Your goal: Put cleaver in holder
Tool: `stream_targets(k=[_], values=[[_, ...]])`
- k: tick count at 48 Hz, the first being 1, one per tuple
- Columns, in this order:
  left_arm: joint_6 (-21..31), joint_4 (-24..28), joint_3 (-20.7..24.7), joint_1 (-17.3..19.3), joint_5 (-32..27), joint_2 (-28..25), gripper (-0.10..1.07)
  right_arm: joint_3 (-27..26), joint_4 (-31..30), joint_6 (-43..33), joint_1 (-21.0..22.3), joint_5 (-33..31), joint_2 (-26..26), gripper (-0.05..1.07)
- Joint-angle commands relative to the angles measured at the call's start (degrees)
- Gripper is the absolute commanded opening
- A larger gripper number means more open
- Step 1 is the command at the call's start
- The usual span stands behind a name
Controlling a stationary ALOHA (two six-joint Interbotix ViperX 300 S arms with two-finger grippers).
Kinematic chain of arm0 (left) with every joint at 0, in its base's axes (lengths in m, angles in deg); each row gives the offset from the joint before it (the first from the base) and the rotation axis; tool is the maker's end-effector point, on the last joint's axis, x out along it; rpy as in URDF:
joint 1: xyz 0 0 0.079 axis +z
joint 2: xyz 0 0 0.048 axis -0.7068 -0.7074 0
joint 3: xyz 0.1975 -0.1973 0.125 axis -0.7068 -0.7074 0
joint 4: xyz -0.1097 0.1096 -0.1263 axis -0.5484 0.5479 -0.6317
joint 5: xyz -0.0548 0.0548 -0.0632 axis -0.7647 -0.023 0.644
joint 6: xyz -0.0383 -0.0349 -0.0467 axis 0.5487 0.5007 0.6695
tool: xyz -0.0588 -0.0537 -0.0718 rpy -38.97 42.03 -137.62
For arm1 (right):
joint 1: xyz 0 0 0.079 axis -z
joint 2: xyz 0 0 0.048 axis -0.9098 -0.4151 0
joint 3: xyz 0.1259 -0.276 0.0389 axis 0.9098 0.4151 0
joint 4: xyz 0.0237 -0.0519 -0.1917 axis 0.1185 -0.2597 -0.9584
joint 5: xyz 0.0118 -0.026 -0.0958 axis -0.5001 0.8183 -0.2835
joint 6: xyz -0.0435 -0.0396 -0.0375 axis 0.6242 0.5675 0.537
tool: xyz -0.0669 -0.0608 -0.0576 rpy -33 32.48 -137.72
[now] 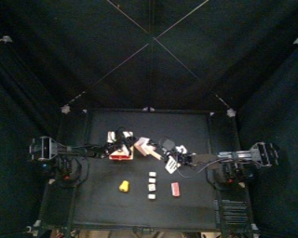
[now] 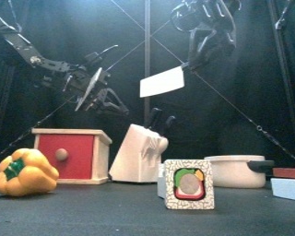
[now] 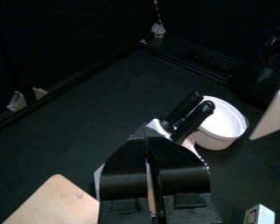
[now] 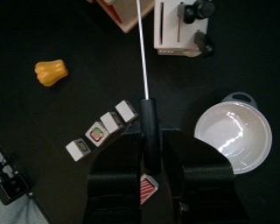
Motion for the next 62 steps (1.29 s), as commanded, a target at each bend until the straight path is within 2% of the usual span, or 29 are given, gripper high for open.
stream_targets(k=[1,13,27,34,47,62], values=[[0.0,0.44,2.55,0.26,0.44,-1.67,0.22,-2.64,0.97,1.05,1.32,-1.58,0.53,0.35],[0.0,0.44,4.66,0.35,-1.32,-5.1,0.22,-6.42,7.65,7.21,4.57,-5.45,-0.79,0.35],[0.0,0.35,4.57,0.44,-2.29,-5.71,0.22,-9.67,13.54,14.77,7.82,-10.2,-6.59,0.35],[0.0,0.35,4.57,0.62,-2.81,-6.06,0.22,-10.2,14.41,17.75,8.79,-10.81,-8.44,0.35],[0.09,0.26,5.36,0.62,-3.87,-8.17,0.22,-10.28,14.59,18.11,10.63,-10.81,-9.84,0.35],[0.09,0.26,5.45,0.79,-3.96,-8.7,0.22,-10.72,14.59,18.19,10.72,-11.69,-11.07,0.35]])
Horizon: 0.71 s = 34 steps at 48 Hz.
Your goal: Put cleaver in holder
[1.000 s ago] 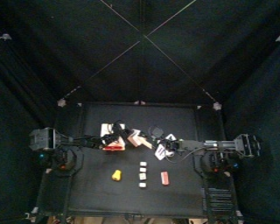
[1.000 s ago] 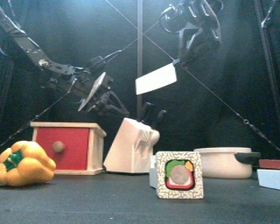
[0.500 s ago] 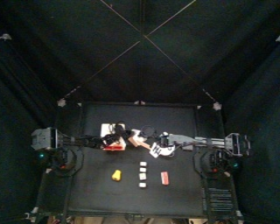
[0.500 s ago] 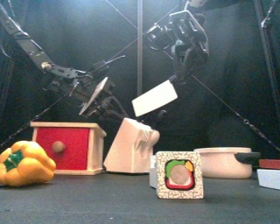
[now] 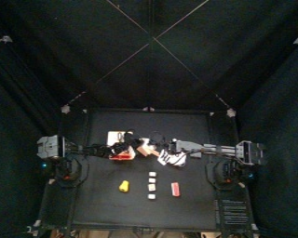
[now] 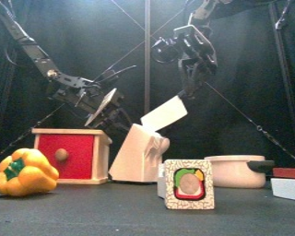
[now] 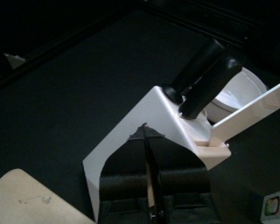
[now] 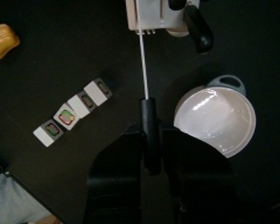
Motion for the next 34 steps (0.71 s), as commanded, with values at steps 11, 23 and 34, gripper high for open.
stream_targets(k=[11,23,34], values=[[0.0,0.09,0.88,0.26,0.18,0.35,0.22,-3.34,0.88,0.35,0.26,-2.29,-0.88,0.35],[0.0,0.09,0.88,0.26,0.18,0.35,0.22,-7.38,0.62,1.14,0.26,-6.5,-3.08,0.35],[0.09,-0.53,0.7,1.05,0.26,0.97,0.22,-11.25,0.97,3.34,0.53,-10.37,-5.54,0.35]])
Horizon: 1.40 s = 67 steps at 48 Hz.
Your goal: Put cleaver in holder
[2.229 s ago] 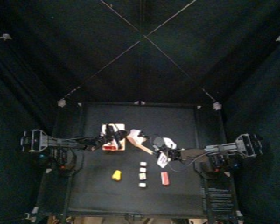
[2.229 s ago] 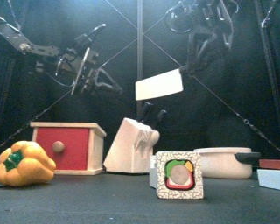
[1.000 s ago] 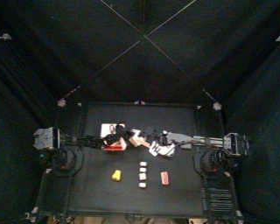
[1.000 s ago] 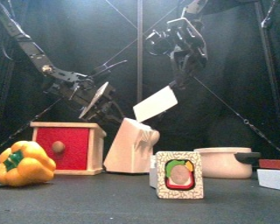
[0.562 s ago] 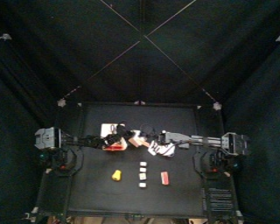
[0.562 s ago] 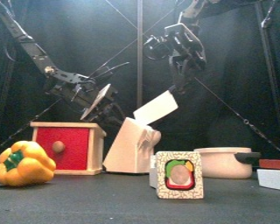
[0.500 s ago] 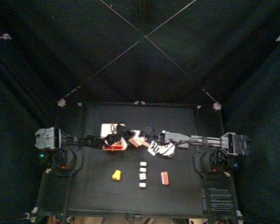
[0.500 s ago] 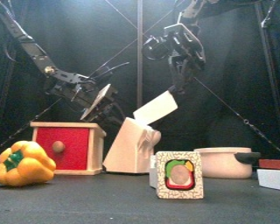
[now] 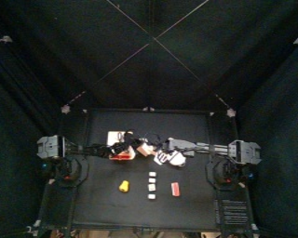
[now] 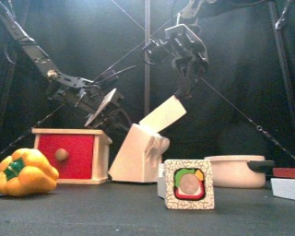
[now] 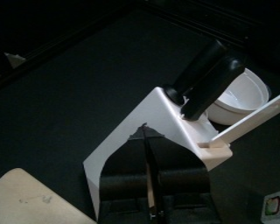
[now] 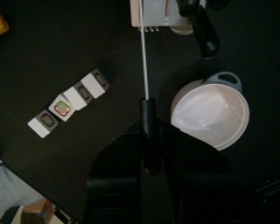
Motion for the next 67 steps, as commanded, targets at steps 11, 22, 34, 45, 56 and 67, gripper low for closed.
stream_targets(k=[11,22,34,45,56,67], values=[[0.09,-3.6,-1.14,1.41,2.9,2.9,0.22,-4.04,0.18,0.44,1.41,-2.72,0.09,0.35],[0.09,-3.96,-4.92,1.05,9.4,6.94,0.22,-4.83,0.88,0.7,1.85,-3.69,-0.44,0.35],[0.09,-3.96,-9.32,0.97,10.81,13.62,0.22,-7.56,1.67,1.76,2.2,-5.89,-2.37,0.35],[0.09,-3.96,-13.71,0.97,10.81,20.21,0.22,-10.99,1.67,3.25,2.99,-9.4,-4.83,0.35],[0.09,-3.96,-16.35,0.97,10.81,24.7,0.22,-14.68,2.55,5.45,4.31,-11.51,-7.65,0.35],[0.09,-3.96,-17.23,0.97,10.81,25.84,0.22,-16.96,3.08,6.77,5.27,-12.13,-9.84,0.36]])
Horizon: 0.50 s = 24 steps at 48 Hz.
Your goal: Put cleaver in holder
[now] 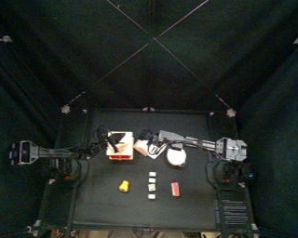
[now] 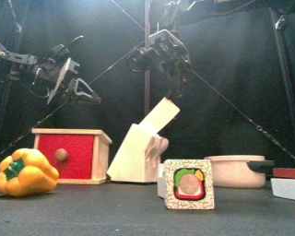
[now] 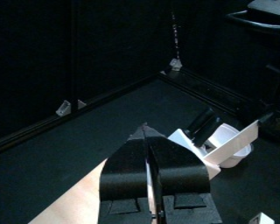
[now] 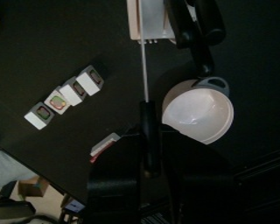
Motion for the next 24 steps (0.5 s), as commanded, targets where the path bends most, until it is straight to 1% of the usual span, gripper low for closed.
stream_targets(k=[1,16,20,24], values=[[-0.18,0.0,0.62,0.0,0.53,0.26,0.22,-2.02,0.0,0.26,1.14,0.18,0.18,0.36],[-0.18,0.0,0.62,0.0,0.53,0.18,0.22,-4.48,0.09,0.26,1.49,0.18,-1.14,0.38],[-0.18,0.0,0.62,0.0,0.53,0.18,0.22,-5.27,-0.09,0.26,1.41,0.18,-1.85,0.42],[-0.18,0.0,0.53,0.0,0.53,0.18,0.22,-6.33,-0.18,0.26,1.23,0.18,-2.55,0.49]])
